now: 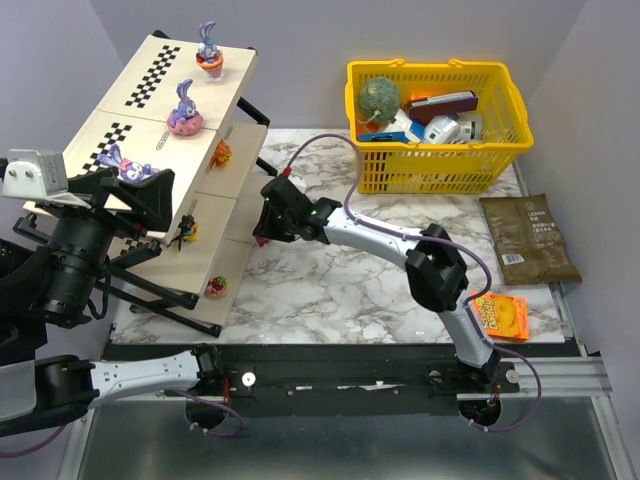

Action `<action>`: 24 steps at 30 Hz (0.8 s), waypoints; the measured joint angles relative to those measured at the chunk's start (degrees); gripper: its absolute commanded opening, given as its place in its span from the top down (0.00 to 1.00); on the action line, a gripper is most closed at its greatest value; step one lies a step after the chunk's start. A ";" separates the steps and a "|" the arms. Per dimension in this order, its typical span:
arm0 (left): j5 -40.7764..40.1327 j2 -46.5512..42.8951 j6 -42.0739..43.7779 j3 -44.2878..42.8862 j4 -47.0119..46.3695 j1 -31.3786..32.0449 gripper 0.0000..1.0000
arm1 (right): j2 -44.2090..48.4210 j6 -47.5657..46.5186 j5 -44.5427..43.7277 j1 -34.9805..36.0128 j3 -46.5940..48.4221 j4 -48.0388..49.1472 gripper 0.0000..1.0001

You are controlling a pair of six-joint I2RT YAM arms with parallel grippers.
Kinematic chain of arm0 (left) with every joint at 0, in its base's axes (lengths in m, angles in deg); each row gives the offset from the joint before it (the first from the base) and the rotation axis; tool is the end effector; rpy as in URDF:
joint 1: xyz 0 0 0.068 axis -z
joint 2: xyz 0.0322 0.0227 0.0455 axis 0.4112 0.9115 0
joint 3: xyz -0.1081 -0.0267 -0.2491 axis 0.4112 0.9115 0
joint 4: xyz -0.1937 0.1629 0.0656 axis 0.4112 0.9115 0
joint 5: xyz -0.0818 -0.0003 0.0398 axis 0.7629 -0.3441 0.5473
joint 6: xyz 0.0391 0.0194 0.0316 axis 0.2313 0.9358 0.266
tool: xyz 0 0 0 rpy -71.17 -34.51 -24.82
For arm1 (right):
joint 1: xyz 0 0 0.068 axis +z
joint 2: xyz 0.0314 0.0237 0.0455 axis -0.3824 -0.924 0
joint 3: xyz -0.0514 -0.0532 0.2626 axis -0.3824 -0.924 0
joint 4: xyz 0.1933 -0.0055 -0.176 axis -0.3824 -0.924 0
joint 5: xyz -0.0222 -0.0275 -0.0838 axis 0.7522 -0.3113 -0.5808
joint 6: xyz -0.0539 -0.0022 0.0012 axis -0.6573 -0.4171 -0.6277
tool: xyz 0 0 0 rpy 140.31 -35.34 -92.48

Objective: Place and organize the plastic toys onto the shelf

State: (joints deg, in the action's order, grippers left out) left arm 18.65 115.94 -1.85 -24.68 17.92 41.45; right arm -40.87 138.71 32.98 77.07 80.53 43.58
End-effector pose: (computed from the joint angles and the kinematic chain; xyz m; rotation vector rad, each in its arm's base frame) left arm 0.0251 0.0136 0.5664 -0.0301 1.4347 -0.3821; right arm 0.2951 0.4081 0.2361 0.0702 2.4529 0.8054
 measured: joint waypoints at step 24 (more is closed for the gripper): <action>-0.28 1.51 0.94 -3.43 0.59 0.00 0.01 | -12.26 -2.43 2.12 3.43 12.11 3.72 0.99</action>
State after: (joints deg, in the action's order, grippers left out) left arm 18.37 117.45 -0.91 -28.11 18.51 41.45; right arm -53.13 136.28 35.10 80.50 92.64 47.30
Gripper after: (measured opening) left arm 0.988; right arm 0.455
